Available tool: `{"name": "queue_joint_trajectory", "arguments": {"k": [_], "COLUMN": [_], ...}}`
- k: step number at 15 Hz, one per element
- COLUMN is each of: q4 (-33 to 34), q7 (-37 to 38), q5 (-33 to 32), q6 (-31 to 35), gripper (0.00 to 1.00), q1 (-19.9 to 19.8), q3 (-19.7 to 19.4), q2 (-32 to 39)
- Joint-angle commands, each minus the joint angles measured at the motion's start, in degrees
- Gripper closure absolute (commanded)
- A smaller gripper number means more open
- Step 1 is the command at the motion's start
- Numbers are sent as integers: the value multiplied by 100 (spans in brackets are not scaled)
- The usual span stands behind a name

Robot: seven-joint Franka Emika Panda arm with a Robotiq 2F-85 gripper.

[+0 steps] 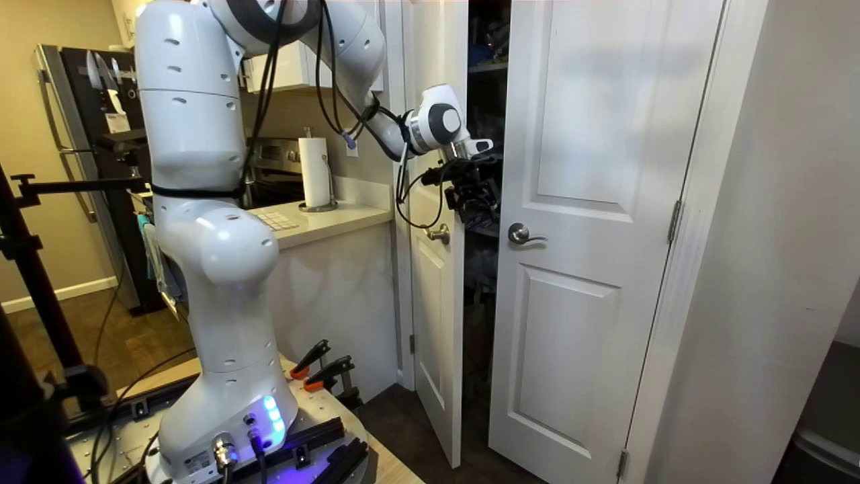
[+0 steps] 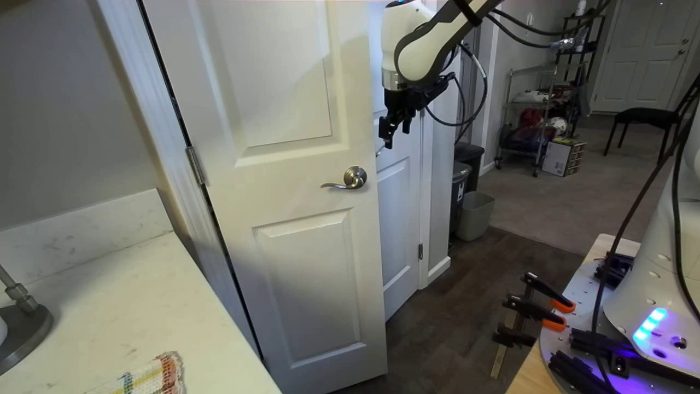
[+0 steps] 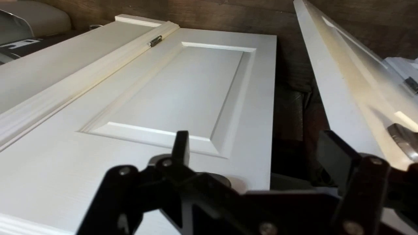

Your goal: Open the closet door

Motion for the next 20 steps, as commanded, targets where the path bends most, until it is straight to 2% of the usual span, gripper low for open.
{"name": "queue_joint_trajectory", "arguments": {"k": [1,7,11,15,20], "q4": [36,79,68,75,238], "q7": [1289,2555,3684,4255,4509], "q5": [-926,-1491,-2025,-1973,-1712], "q6": [103,155,174,339,1074], "gripper": [0,0,0,0,0], "q1": [90,115,91,-22,-142], "q3": [-33,-39,-82,-152,-342], "q2": [16,37,33,143,566]}}
